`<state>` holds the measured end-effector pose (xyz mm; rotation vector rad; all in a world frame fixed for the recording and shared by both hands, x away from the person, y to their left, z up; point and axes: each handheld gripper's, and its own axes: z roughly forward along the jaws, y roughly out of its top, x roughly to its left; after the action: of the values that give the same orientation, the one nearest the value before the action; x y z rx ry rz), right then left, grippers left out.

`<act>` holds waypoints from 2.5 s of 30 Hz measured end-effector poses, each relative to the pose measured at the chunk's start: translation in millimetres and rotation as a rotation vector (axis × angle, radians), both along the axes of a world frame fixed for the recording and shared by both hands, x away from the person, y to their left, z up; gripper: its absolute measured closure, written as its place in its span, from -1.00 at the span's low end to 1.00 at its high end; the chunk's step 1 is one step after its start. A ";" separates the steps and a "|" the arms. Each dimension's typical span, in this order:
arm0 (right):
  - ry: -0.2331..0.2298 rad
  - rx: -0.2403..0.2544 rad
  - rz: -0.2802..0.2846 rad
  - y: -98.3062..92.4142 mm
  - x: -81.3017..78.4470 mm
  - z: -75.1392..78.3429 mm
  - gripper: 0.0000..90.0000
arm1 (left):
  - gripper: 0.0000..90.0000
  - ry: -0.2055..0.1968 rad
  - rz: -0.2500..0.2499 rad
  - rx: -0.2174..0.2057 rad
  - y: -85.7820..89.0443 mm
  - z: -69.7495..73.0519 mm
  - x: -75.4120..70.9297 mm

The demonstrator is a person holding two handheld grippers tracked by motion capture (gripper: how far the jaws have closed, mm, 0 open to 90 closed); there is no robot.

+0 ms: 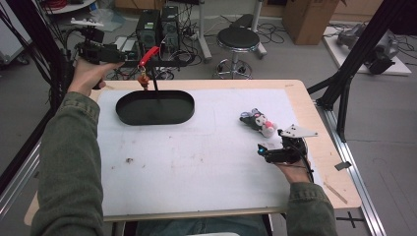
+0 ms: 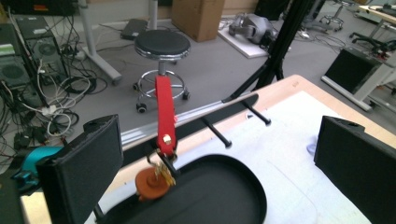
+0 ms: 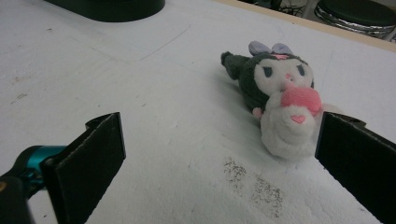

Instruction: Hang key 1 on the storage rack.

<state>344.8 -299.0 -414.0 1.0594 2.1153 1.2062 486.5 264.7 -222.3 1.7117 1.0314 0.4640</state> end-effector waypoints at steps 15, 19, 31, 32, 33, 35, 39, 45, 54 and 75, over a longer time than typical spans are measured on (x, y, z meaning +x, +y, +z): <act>-0.009 0.005 0.004 0.6 -1.7 1.3 -0.99 | -0.96 -0.021 -0.035 0.065 -1.4 -14.9 -37.8; -0.008 0.010 -0.001 0.9 -2.3 1.9 -0.99 | -0.96 -0.018 -0.036 0.096 1.6 -15.9 -50.1; -0.002 -0.008 -0.009 3.8 0.0 -0.2 -0.99 | -0.96 0.002 -0.006 0.107 17.5 -44.6 -80.6; -0.003 -0.009 -0.008 3.7 -0.2 -0.1 -0.99 | -0.96 0.002 -0.006 0.107 17.5 -44.6 -80.6; -0.002 -0.009 -0.010 3.7 -0.3 0.0 -0.99 | -0.96 0.004 -0.004 0.109 20.6 -48.8 -84.8; -0.001 -0.009 -0.012 3.8 -0.3 -0.2 -0.99 | -0.96 0.003 -0.001 0.107 21.6 -50.3 -86.9; -0.001 -0.017 -0.007 4.5 -0.4 -0.5 -0.99 | -0.96 0.007 0.016 0.103 25.3 -57.8 -96.1; -0.004 -0.019 -0.010 4.4 -1.0 -0.2 -0.99 | -0.96 0.011 0.020 0.111 30.2 -69.9 -111.6; 0.001 -0.020 -0.013 5.1 -1.1 -0.4 -0.99 | -0.96 0.022 -0.006 0.125 31.8 -89.4 -134.9; -0.002 -0.020 -0.013 3.9 -0.5 -0.6 -0.99 | -0.83 -0.006 0.089 0.075 54.5 -140.9 -176.7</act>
<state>344.3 -295.1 -414.6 1.0607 2.1113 1.1773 309.8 319.2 -363.2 1.7340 1.1007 0.5708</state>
